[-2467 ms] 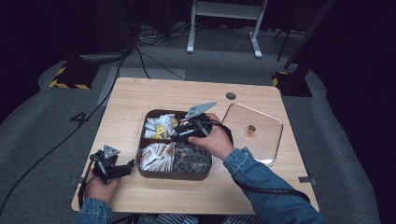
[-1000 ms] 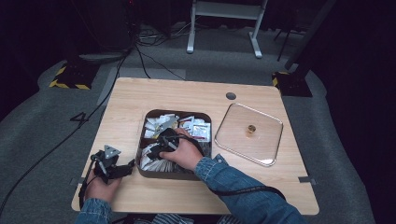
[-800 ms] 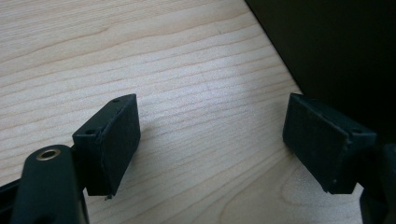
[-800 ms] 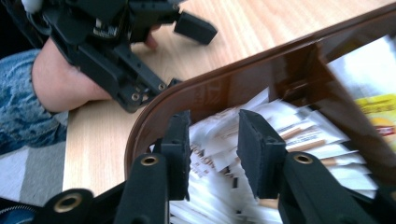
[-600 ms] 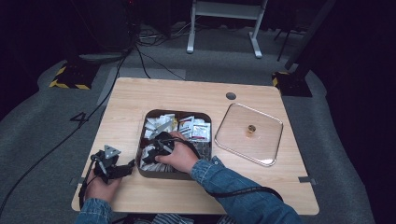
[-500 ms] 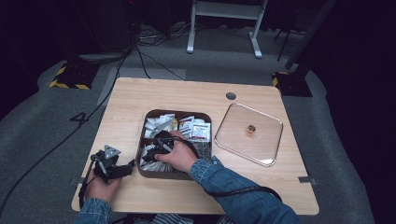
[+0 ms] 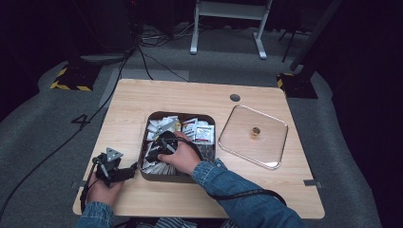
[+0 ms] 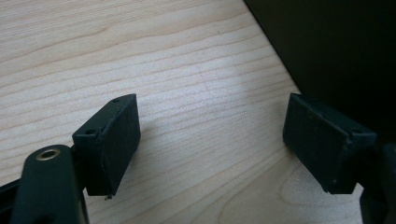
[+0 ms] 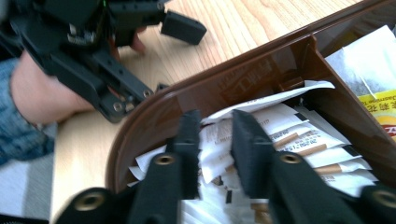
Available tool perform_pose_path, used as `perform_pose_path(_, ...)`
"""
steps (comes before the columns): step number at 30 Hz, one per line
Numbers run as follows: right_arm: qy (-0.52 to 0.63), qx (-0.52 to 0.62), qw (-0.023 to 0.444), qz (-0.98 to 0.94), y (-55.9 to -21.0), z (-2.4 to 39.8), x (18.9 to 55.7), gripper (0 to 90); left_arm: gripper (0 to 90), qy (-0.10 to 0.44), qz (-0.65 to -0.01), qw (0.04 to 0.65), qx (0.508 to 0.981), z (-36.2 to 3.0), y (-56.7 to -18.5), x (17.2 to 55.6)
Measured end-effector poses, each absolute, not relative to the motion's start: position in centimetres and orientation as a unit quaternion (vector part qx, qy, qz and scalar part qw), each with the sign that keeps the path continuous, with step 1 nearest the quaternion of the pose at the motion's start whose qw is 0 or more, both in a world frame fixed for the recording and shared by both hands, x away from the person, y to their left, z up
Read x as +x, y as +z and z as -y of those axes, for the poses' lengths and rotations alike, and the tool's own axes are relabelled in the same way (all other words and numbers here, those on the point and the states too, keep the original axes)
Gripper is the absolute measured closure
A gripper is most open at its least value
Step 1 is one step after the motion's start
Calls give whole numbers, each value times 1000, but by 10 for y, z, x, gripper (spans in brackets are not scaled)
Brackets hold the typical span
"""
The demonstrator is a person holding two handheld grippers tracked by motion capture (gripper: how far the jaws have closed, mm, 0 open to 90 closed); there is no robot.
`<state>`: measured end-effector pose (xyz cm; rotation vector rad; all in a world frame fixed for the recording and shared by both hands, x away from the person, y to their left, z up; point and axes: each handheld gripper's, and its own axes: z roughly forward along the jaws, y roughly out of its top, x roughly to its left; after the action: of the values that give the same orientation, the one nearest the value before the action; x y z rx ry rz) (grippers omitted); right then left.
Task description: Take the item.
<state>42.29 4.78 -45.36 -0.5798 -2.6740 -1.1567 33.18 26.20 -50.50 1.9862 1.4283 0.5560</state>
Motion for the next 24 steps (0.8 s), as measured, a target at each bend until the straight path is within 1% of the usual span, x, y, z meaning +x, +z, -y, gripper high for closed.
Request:
perform_pose_path(3, -394, -220, 89, 888, -455, -50, 425, 592, 195, 211, -541, 311, 752, -262, -505, 332)
perform_pose_path(5, -395, -235, 92, 883, -456, -52, 426, 568, 195, 211, -541, 311, 752, -262, -505, 332)
perform_pose_path(6, -392, -243, 89, 883, -456, -54, 426, 560, 195, 211, -541, 311, 752, -262, -505, 332)
perform_pose_path(7, -387, -253, 76, 883, -456, -56, 427, 541, 195, 211, -541, 311, 753, -262, -505, 332)
perform_pose_path(10, -385, -263, 68, 882, -455, -58, 428, 537, 195, 210, -541, 312, 753, -261, -505, 332)
perform_pose_path(12, -374, -268, 54, 886, -455, -59, 430, 573, 195, 211, -540, 311, 753, -261, -505, 332)
perform_pose_path(14, -368, -270, 48, 889, -456, -60, 432, 576, 195, 210, -540, 312, 753, -261, -505, 331)
perform_pose_path(15, -376, -274, 57, 883, -455, -59, 433, 559, 195, 210, -540, 312, 753, -261, -505, 331)
perform_pose_path(20, -385, -289, 54, 875, -450, -59, 435, 529, 195, 209, -539, 313, 753, -261, -505, 331)
perform_pose_path(24, -382, -297, 48, 874, -452, -60, 436, 530, 195, 209, -539, 312, 754, -261, -505, 331)
